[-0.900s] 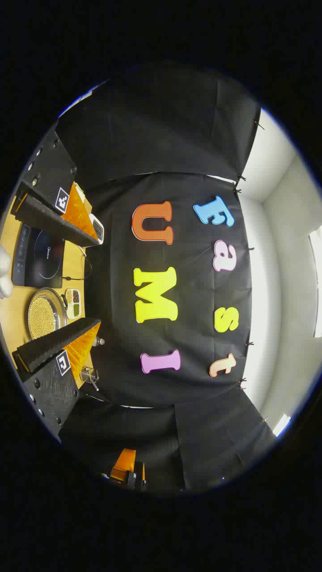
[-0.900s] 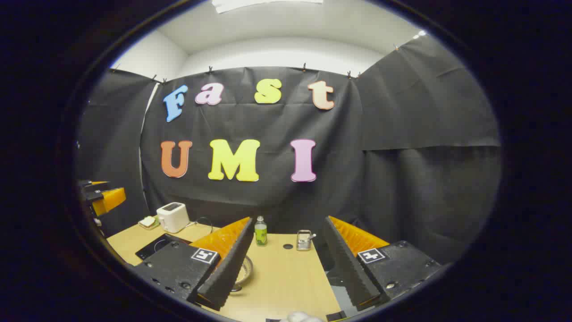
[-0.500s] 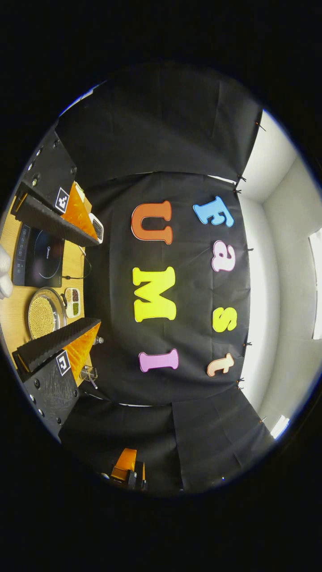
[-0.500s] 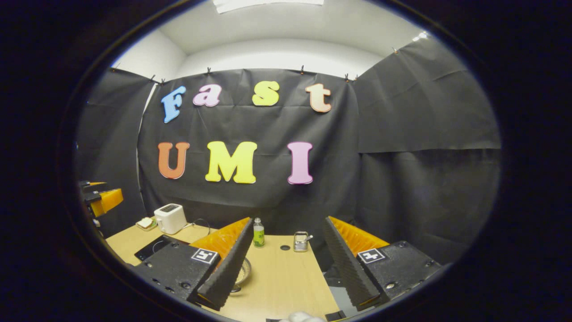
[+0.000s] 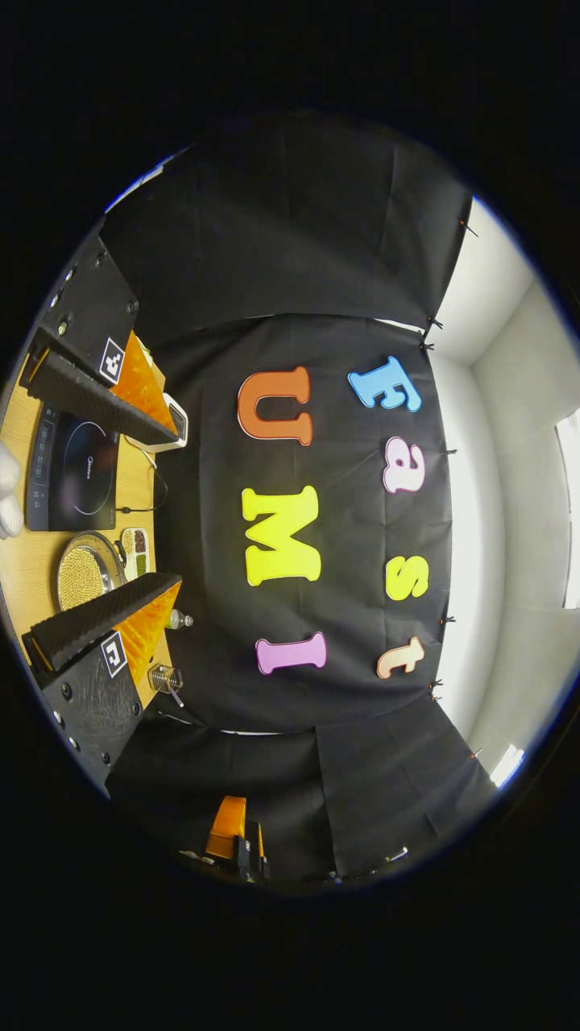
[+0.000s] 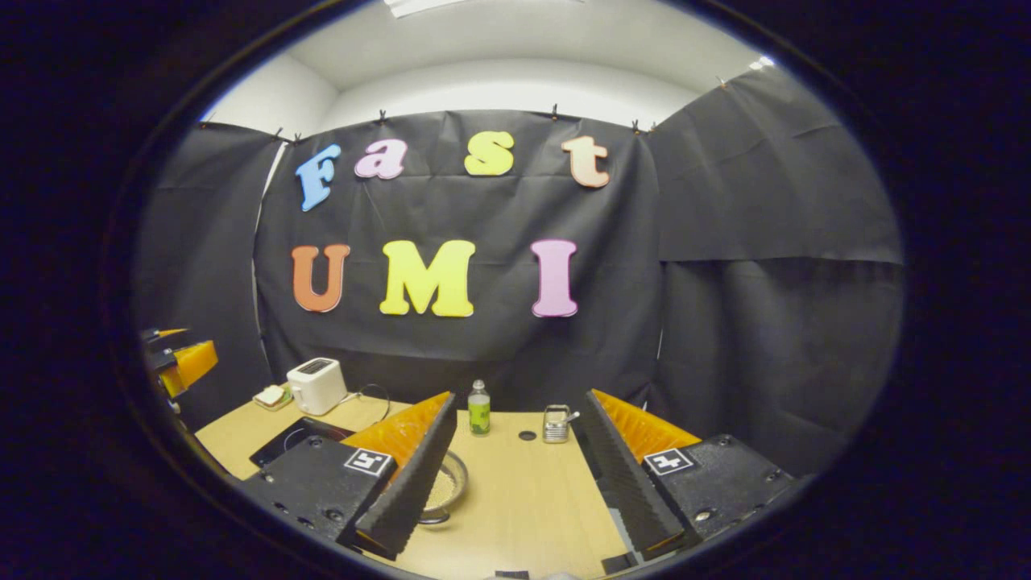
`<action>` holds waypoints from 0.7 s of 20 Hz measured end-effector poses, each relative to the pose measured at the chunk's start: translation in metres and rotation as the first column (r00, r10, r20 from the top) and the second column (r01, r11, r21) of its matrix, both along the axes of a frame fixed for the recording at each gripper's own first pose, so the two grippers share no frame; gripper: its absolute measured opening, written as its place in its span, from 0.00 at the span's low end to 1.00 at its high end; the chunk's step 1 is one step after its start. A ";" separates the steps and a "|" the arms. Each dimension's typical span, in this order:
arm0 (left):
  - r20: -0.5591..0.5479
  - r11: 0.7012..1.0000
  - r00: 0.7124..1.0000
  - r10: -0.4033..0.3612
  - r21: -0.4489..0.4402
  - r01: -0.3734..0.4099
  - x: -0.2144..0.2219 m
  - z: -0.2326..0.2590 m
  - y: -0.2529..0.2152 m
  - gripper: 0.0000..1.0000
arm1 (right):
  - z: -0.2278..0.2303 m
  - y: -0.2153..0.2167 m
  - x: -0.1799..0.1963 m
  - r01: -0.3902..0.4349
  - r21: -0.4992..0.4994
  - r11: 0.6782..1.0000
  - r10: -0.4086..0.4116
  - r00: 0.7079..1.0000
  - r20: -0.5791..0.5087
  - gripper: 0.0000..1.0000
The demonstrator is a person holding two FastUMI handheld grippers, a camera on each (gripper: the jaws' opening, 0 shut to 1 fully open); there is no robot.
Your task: First push the handle of the pot to place it horizontally, then grasp the pot with both hands and set it on the induction cooktop.
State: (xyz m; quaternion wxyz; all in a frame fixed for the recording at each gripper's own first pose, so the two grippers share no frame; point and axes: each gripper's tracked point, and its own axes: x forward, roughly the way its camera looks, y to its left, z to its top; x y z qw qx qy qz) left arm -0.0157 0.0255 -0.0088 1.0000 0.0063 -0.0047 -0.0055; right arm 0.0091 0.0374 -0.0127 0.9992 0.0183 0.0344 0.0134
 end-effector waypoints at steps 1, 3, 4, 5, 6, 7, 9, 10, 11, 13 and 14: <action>0.002 1.000 1.000 0.005 0.003 -0.005 0.000 -0.001 0.002 0.95 | -0.005 0.008 0.003 -0.018 -0.002 1.000 0.018 1.000 -0.021 0.89; 0.008 1.000 1.000 0.018 0.013 -0.019 -0.001 -0.002 0.007 0.95 | -0.013 0.023 0.010 -0.058 -0.004 0.998 0.058 0.997 -0.051 0.53; 0.005 1.000 1.000 0.020 0.010 -0.020 -0.001 -0.005 0.007 0.95 | -0.021 0.034 0.014 -0.086 -0.006 0.996 0.085 0.994 -0.075 0.44; -0.001 1.000 1.000 0.023 0.006 -0.023 -0.001 -0.009 0.006 0.95 | -0.030 0.045 0.018 -0.123 -0.008 0.992 0.122 0.987 -0.107 0.22; -0.006 1.000 1.000 0.025 0.004 -0.025 -0.002 -0.012 0.005 0.95 | -0.041 0.060 0.020 -0.180 -0.007 0.984 0.177 0.974 -0.142 0.14; -0.008 0.999 0.999 0.032 0.005 -0.032 -0.002 -0.014 0.006 0.95 | -0.052 0.070 0.024 -0.207 -0.002 0.978 0.204 0.964 -0.172 0.03; -0.003 0.999 0.999 0.038 -0.002 -0.038 -0.004 -0.015 0.006 0.95 | -0.077 0.087 0.030 -0.259 0.018 0.966 0.255 0.933 -0.253 0.00; -0.006 0.999 0.999 0.039 -0.009 -0.039 -0.005 -0.017 0.004 0.95 | -0.091 0.096 0.032 -0.280 0.026 0.960 0.275 0.917 -0.289 0.04; -0.012 0.999 0.999 0.043 -0.017 -0.043 -0.006 -0.020 0.005 0.95 | -0.105 0.104 0.035 -0.301 0.026 0.953 0.293 0.901 -0.320 0.04; -0.019 0.998 0.998 0.062 -0.032 -0.062 -0.007 -0.022 0.010 0.95 | -0.136 0.121 0.042 -0.340 0.008 0.940 0.318 0.868 -0.381 0.01; -0.024 0.997 0.997 0.071 -0.035 -0.071 -0.008 -0.023 0.012 0.95 | -0.152 0.130 0.044 -0.363 0.010 0.932 0.334 0.847 -0.413 0.04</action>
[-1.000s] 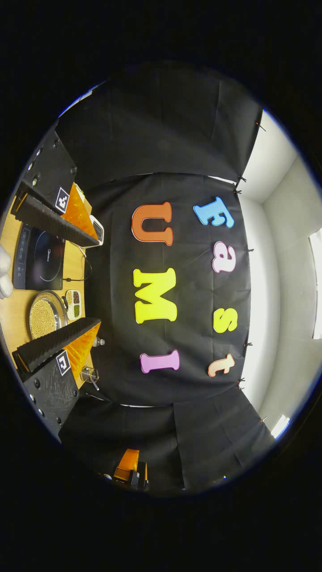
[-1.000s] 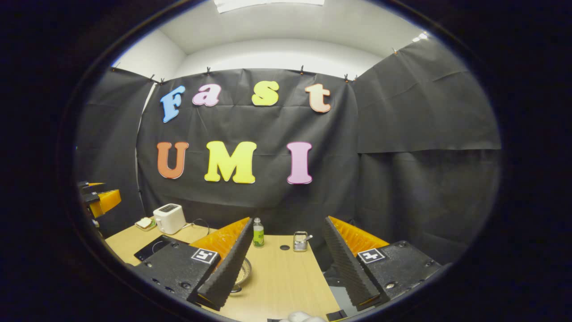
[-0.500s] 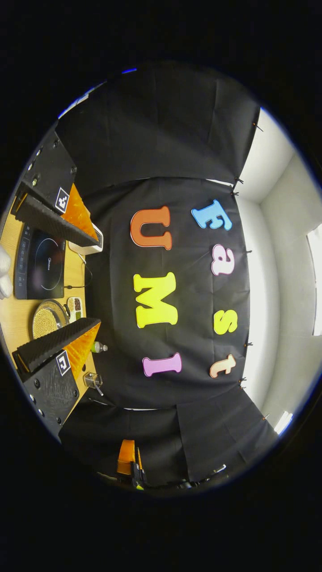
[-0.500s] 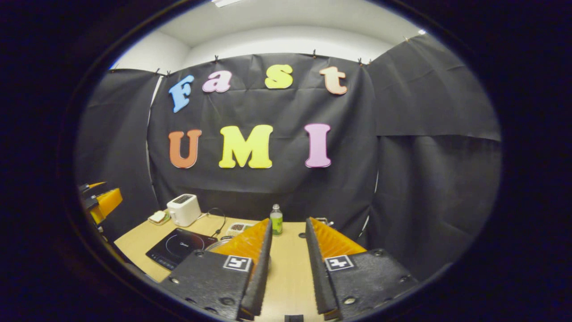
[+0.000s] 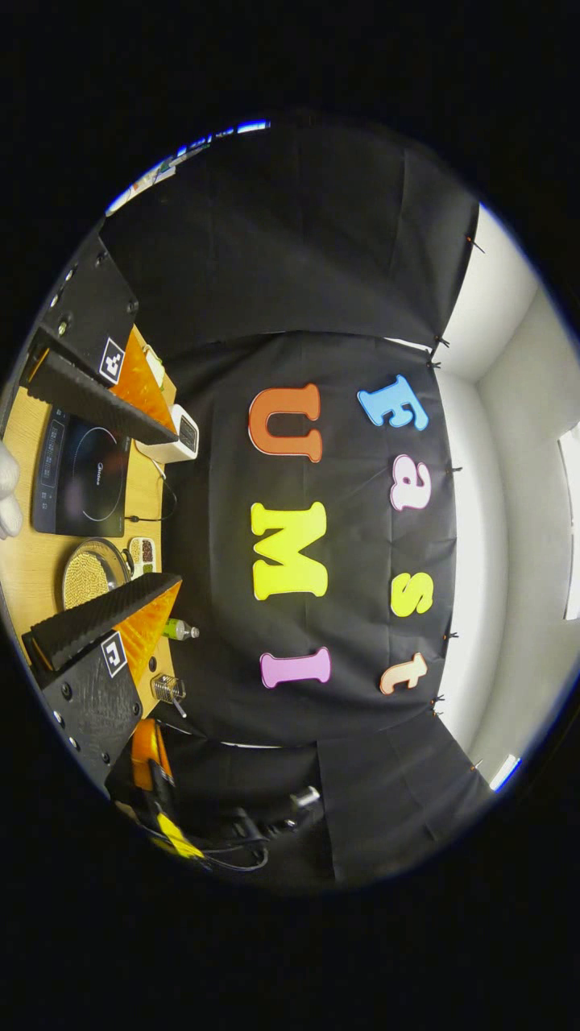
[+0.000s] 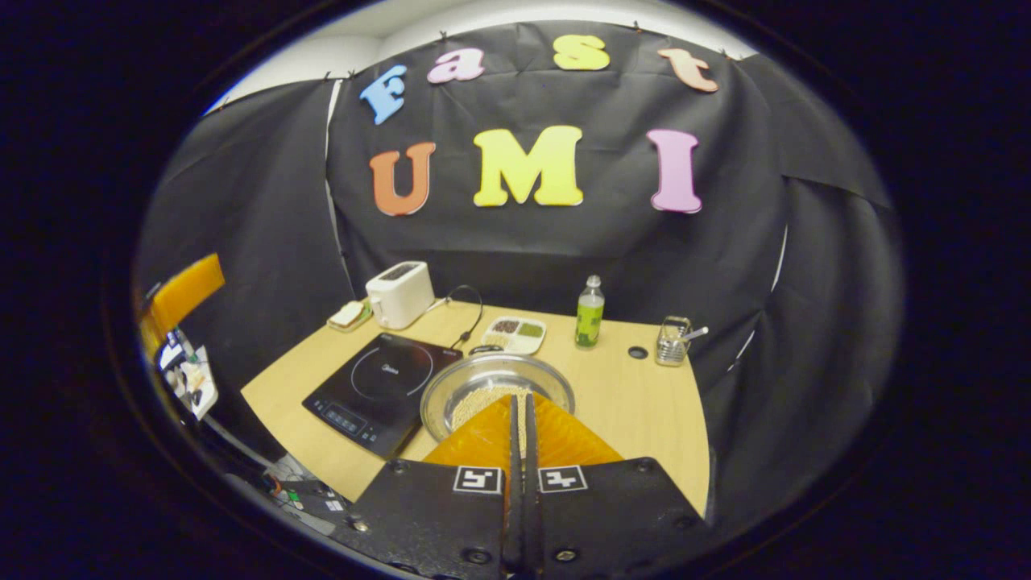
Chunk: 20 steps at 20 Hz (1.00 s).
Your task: First push the handle of the pot to place it horizontally, then grasp the pot with both hands and set it on the induction cooktop.
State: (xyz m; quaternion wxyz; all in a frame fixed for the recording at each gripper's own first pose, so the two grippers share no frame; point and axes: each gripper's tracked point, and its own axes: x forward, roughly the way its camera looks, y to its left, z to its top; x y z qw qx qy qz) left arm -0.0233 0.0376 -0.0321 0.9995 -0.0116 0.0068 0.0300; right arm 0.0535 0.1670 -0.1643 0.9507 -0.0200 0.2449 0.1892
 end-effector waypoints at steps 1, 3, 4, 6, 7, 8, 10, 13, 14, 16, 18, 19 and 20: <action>0.000 1.000 1.000 0.010 0.002 -0.010 -0.002 0.000 0.002 0.95 | -0.015 0.010 0.002 -0.020 -0.009 1.000 0.020 0.999 -0.032 0.04; -0.003 1.000 1.000 0.027 0.005 -0.027 -0.004 -0.002 0.004 0.95 | -0.049 0.023 0.003 -0.056 -0.043 0.998 0.052 0.994 -0.091 0.04; -0.001 1.000 1.000 0.029 0.001 -0.029 -0.005 -0.003 0.004 0.95 | -0.064 0.029 0.001 -0.073 -0.059 0.996 0.065 0.990 -0.125 0.00; -0.006 0.999 0.999 0.035 0.001 -0.035 -0.006 -0.005 0.005 0.95 | -0.093 0.041 -0.001 -0.111 -0.088 0.990 0.094 0.981 -0.171 0.04; -0.010 0.999 0.999 0.038 0.004 -0.038 -0.006 -0.007 0.007 0.95 | -0.108 0.044 -0.002 -0.127 -0.115 0.985 0.103 0.976 -0.191 0.04; -0.015 0.999 0.999 0.036 0.004 -0.036 -0.006 -0.009 0.006 0.95 | -0.122 0.047 -0.004 -0.141 -0.135 0.981 0.110 0.971 -0.214 0.00; -0.020 0.999 0.999 0.033 0.005 -0.033 -0.008 -0.011 0.005 0.95 | -0.148 0.055 -0.008 -0.165 -0.148 0.975 0.120 0.955 -0.270 0.04; -0.018 1.000 1.000 0.024 0.006 -0.024 -0.009 -0.014 0.004 0.95 | -0.178 0.060 -0.006 -0.173 -0.169 0.970 0.111 0.939 -0.325 0.04; -0.023 1.000 1.000 0.022 0.003 -0.022 -0.010 -0.017 0.003 0.95 | -0.187 0.060 -0.003 -0.175 -0.183 0.967 0.106 0.937 -0.334 0.00; -0.038 1.000 0.999 0.022 -0.002 -0.022 -0.010 -0.024 0.004 0.95 | -0.196 0.065 -0.001 -0.183 -0.185 0.966 0.108 0.929 -0.354 0.00; -0.045 1.000 0.999 0.031 -0.002 -0.031 -0.009 -0.026 0.007 0.95 | -0.205 0.067 0.004 -0.195 -0.200 0.960 0.111 0.924 -0.367 0.00; -0.050 0.999 0.998 0.034 -0.003 -0.034 -0.010 -0.028 0.009 0.95 | -0.209 0.067 0.005 -0.200 -0.203 0.958 0.112 0.920 -0.376 0.04; -0.052 0.999 0.998 0.035 -0.004 -0.035 -0.009 -0.028 0.009 0.95 | -0.213 0.069 0.005 -0.201 -0.195 0.960 0.113 0.915 -0.387 0.01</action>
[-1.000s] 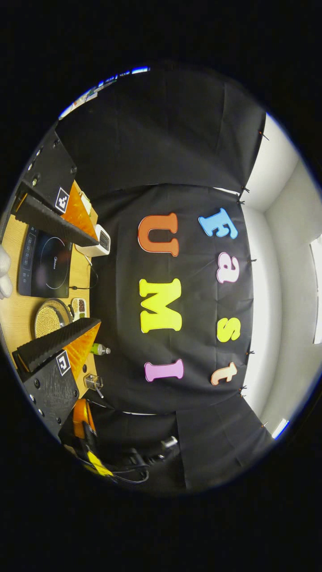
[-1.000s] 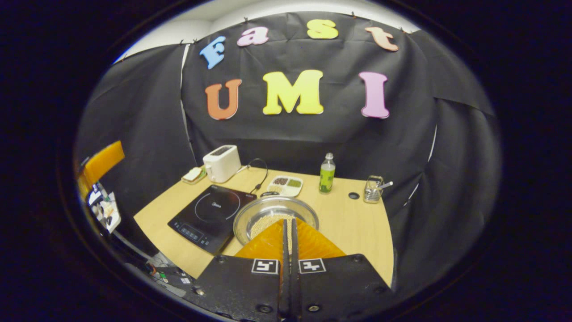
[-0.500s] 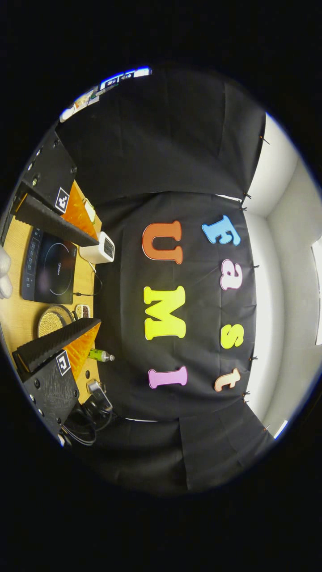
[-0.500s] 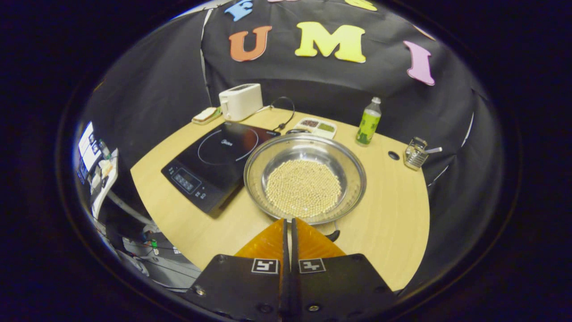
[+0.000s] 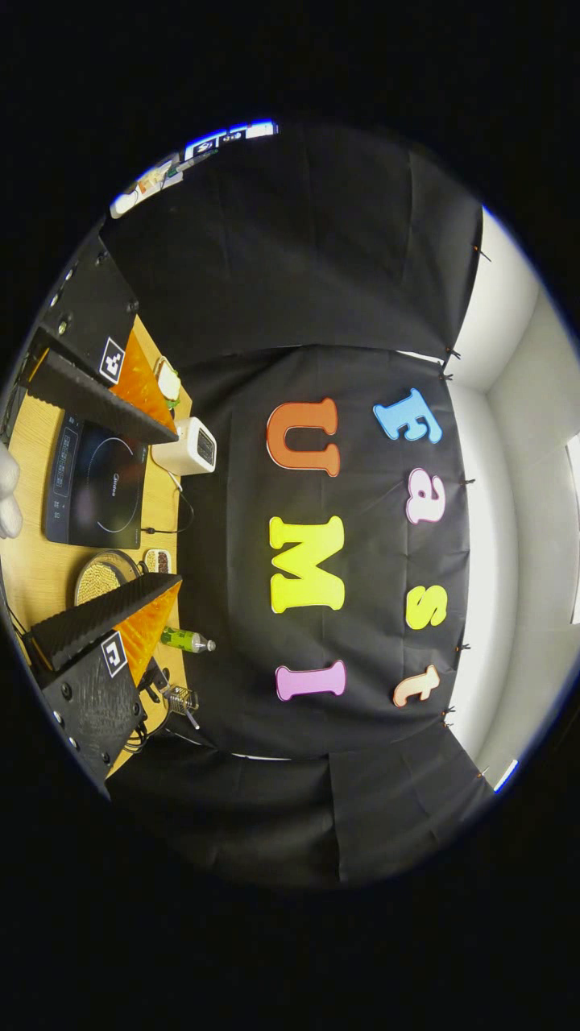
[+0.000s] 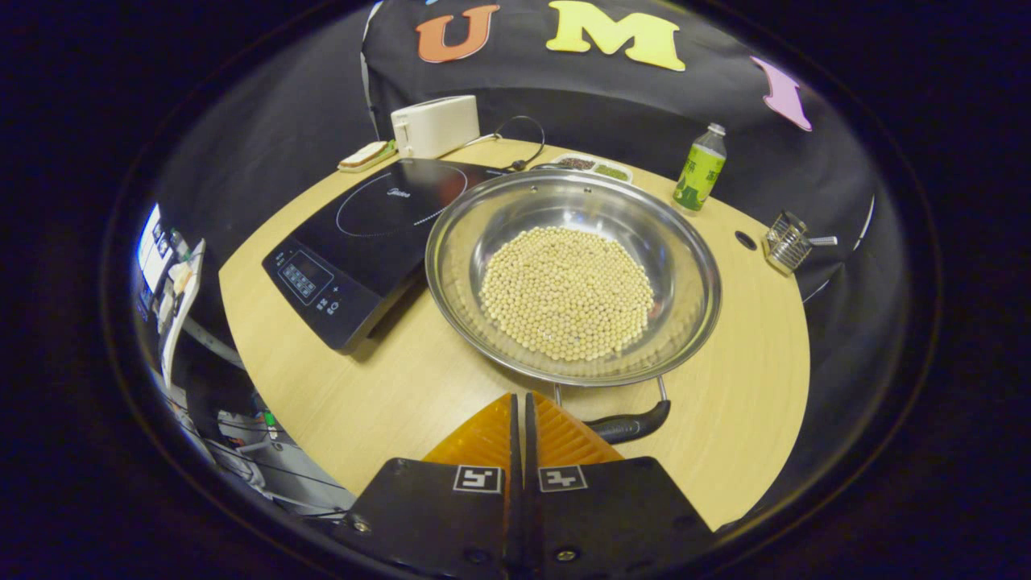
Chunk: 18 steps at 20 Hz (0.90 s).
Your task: First push the handle of the pot to place it horizontally, then grasp the pot with both hands and set it on the induction cooktop.
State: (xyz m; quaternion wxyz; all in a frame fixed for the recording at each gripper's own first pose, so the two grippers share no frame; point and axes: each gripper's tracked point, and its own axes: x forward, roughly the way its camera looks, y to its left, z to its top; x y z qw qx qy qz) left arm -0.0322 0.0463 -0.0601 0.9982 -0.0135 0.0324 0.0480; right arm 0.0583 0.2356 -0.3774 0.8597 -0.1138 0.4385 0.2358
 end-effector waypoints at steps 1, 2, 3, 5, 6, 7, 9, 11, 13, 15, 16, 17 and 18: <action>-0.002 1.000 1.000 0.002 0.001 -0.002 0.002 0.000 -0.001 0.95 | -0.003 -0.001 0.001 0.005 0.002 1.000 -0.005 1.000 -0.007 0.01; -0.002 1.000 1.000 0.003 0.002 -0.003 0.002 0.000 0.000 0.95 | -0.005 0.000 0.001 0.007 0.012 1.000 -0.007 1.000 -0.020 0.01; -0.002 1.000 1.000 0.003 0.002 -0.003 0.003 -0.002 0.000 0.95 | -0.006 0.001 0.002 0.009 0.014 1.000 -0.008 1.000 -0.027 0.00; -0.014 1.000 1.000 -0.002 -0.004 0.002 0.005 -0.006 -0.002 0.95 | -0.006 0.000 0.002 0.008 0.013 1.000 -0.008 1.000 -0.027 0.01; -0.016 1.000 1.000 -0.006 -0.005 0.006 0.006 -0.006 -0.003 0.95 | -0.005 -0.001 0.002 0.009 0.013 1.000 -0.008 1.000 -0.027 0.01; -0.018 1.000 1.000 -0.005 -0.005 0.005 0.006 -0.006 -0.003 0.96 | -0.005 -0.004 0.003 0.013 0.014 1.000 -0.013 1.000 -0.026 0.00; -0.025 1.000 1.000 -0.010 -0.008 0.010 0.010 -0.009 -0.004 0.95 | -0.007 -0.012 0.007 0.028 0.018 0.999 -0.028 0.999 -0.035 0.00; -0.027 1.000 0.999 -0.017 -0.004 0.017 0.013 -0.011 -0.006 0.96 | -0.007 -0.017 0.008 0.044 0.029 0.999 -0.042 0.998 -0.046 0.04; -0.031 1.000 0.999 -0.025 -0.005 0.025 0.016 -0.012 -0.008 0.95 | -0.007 -0.025 0.010 0.055 0.024 0.998 -0.053 0.997 -0.049 0.00; -0.033 0.999 0.999 -0.032 -0.007 0.032 0.020 -0.013 -0.010 0.96 | -0.007 -0.033 0.013 0.063 0.021 0.998 -0.062 0.997 -0.049 0.04; -0.031 0.999 0.999 -0.036 -0.008 0.036 0.022 -0.013 -0.012 0.96 | -0.007 -0.036 0.014 0.069 0.022 0.997 -0.068 0.996 -0.049 0.00; -0.031 0.999 0.999 -0.041 -0.009 0.040 0.023 -0.013 -0.013 0.96 | -0.006 -0.040 0.016 0.075 0.022 0.997 -0.074 0.996 -0.050 0.00; -0.031 0.999 0.998 -0.047 -0.009 0.046 0.024 -0.013 -0.015 0.95 | -0.007 -0.043 0.016 0.079 0.022 0.997 -0.078 0.996 -0.050 0.00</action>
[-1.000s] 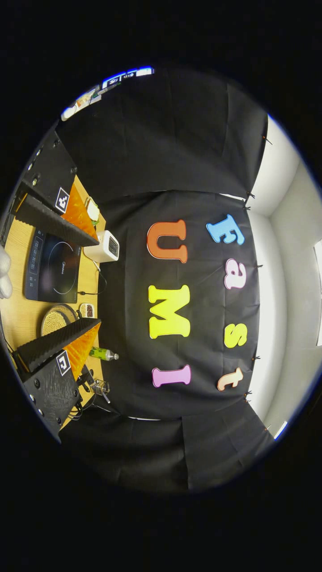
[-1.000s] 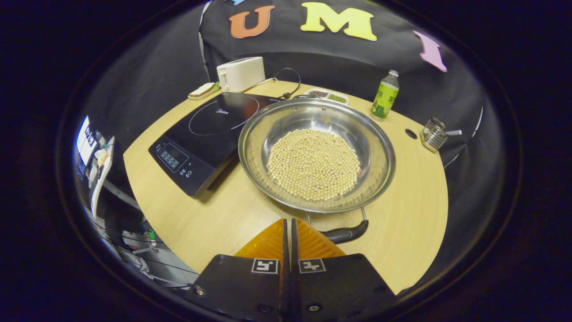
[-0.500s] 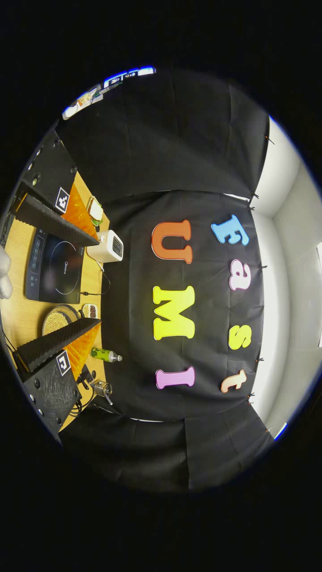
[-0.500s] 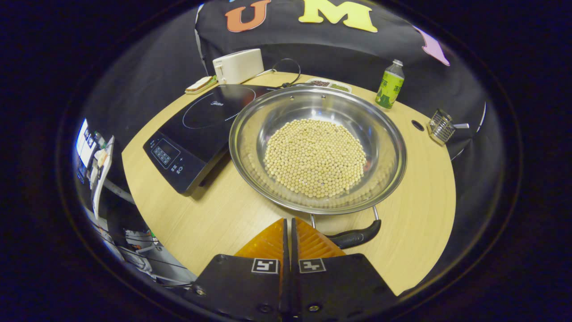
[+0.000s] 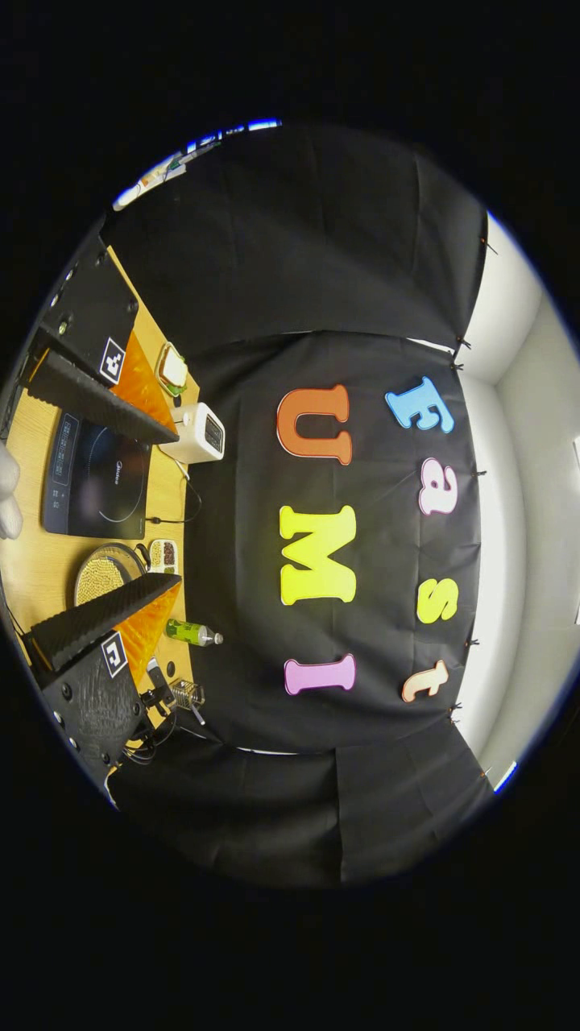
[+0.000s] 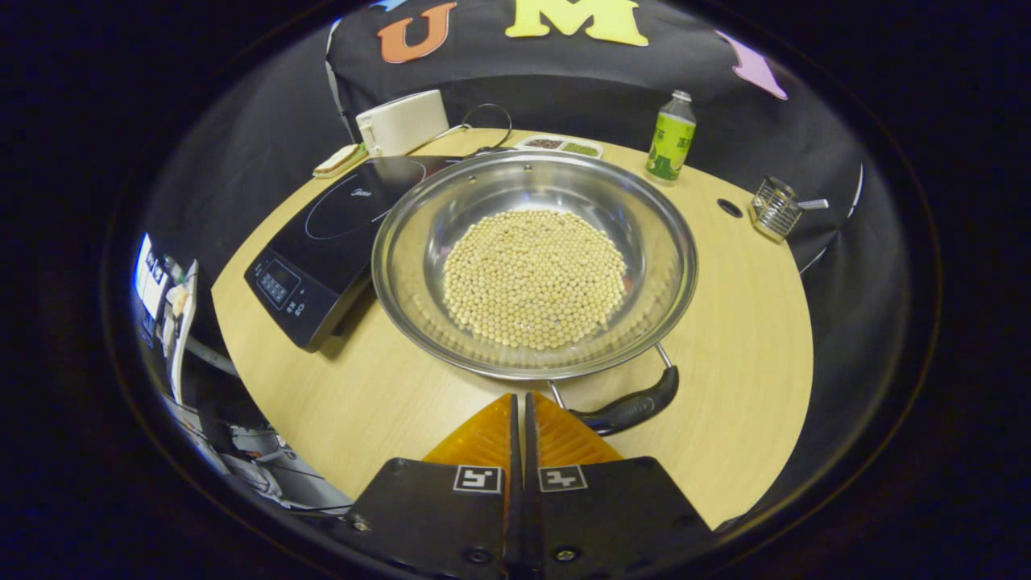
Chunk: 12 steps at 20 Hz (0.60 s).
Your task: First push the handle of the pot to place it horizontally, then grasp the pot with both hands and set it on the induction cooktop.
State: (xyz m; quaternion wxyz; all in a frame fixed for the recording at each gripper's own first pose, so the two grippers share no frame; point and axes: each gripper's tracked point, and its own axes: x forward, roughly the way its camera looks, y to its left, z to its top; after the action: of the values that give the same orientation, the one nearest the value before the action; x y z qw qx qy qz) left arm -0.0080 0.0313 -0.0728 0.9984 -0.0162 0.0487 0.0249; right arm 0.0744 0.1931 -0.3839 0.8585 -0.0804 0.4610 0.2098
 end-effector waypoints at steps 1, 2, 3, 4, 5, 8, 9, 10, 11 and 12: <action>0.000 1.000 1.000 -0.004 0.000 0.004 0.002 0.000 -0.002 0.96 | 0.001 -0.003 0.002 0.004 0.001 1.000 -0.004 1.000 0.001 0.00; -0.001 1.000 1.000 -0.009 0.000 0.009 0.003 0.000 -0.004 0.96 | 0.000 -0.006 0.002 0.006 0.000 1.000 -0.006 1.000 0.000 0.00; -0.003 1.000 1.000 -0.014 -0.001 0.014 0.005 -0.001 -0.007 0.96 | 0.000 -0.009 0.004 0.010 0.000 1.000 -0.010 1.000 0.000 0.04; -0.006 1.000 1.000 -0.020 -0.001 0.020 0.006 -0.001 -0.008 0.96 | 0.001 -0.012 0.004 0.014 0.001 1.000 -0.014 1.000 -0.001 0.04; -0.006 1.000 1.000 -0.024 0.001 0.024 0.009 -0.001 -0.011 0.96 | 0.001 -0.015 0.007 0.019 0.001 1.000 -0.019 1.000 -0.001 0.04; -0.005 1.000 1.000 -0.030 0.004 0.030 0.012 0.000 -0.016 0.96 | 0.001 -0.026 0.011 0.032 0.001 0.999 -0.032 0.999 -0.001 0.00; -0.006 0.999 0.999 -0.033 0.001 0.033 0.013 -0.001 -0.017 0.96 | 0.002 -0.028 0.013 0.036 0.002 0.999 -0.036 0.999 -0.003 0.00; -0.008 1.000 0.999 -0.031 0.000 0.031 0.015 -0.001 -0.019 0.96 | 0.002 -0.031 0.014 0.039 0.002 0.999 -0.039 0.999 -0.004 0.04; -0.007 1.000 0.999 -0.031 0.000 0.031 0.016 -0.001 -0.019 0.96 | 0.002 -0.033 0.017 0.040 0.001 0.999 -0.040 0.999 -0.005 0.00; -0.009 1.000 1.000 -0.030 0.000 0.030 0.016 -0.001 -0.019 0.96 | 0.002 -0.036 0.018 0.039 -0.001 0.999 -0.039 0.999 -0.006 0.04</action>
State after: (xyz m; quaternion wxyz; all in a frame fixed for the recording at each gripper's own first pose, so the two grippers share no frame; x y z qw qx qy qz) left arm 0.0083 0.0119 -0.0738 0.9984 -0.0151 0.0535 0.0101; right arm 0.0920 0.1574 -0.3820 0.8610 -0.0710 0.4651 0.1931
